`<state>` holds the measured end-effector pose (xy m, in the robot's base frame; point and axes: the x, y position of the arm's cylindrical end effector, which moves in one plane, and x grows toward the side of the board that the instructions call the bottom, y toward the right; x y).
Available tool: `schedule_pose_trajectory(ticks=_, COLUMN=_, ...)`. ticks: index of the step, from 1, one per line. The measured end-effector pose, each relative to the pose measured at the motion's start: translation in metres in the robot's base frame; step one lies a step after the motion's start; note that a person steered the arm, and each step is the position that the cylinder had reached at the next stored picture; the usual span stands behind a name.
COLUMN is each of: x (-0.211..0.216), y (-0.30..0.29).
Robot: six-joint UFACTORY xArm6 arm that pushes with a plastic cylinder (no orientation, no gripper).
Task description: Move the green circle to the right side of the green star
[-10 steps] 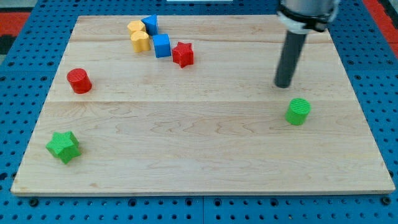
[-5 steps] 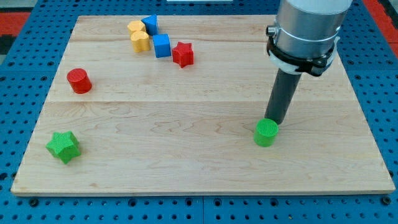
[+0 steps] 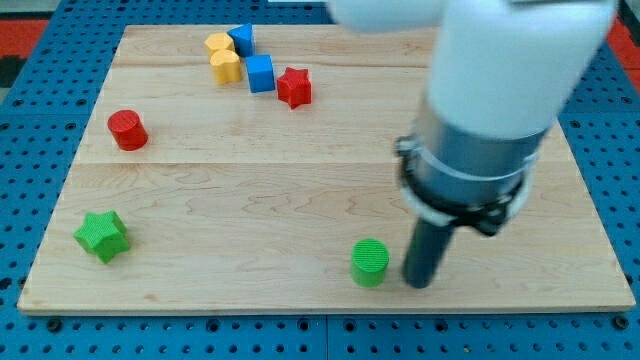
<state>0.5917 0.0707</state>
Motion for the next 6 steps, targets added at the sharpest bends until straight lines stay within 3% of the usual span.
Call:
schedule_pose_trajectory(ticks=1, x=-0.021, y=-0.064)
schedule_pose_trajectory(ticks=3, x=-0.072, y=-0.088)
schedule_pose_trajectory(ticks=5, x=-0.058, y=-0.196)
schedule_pose_trajectory(ticks=6, x=-0.058, y=-0.21)
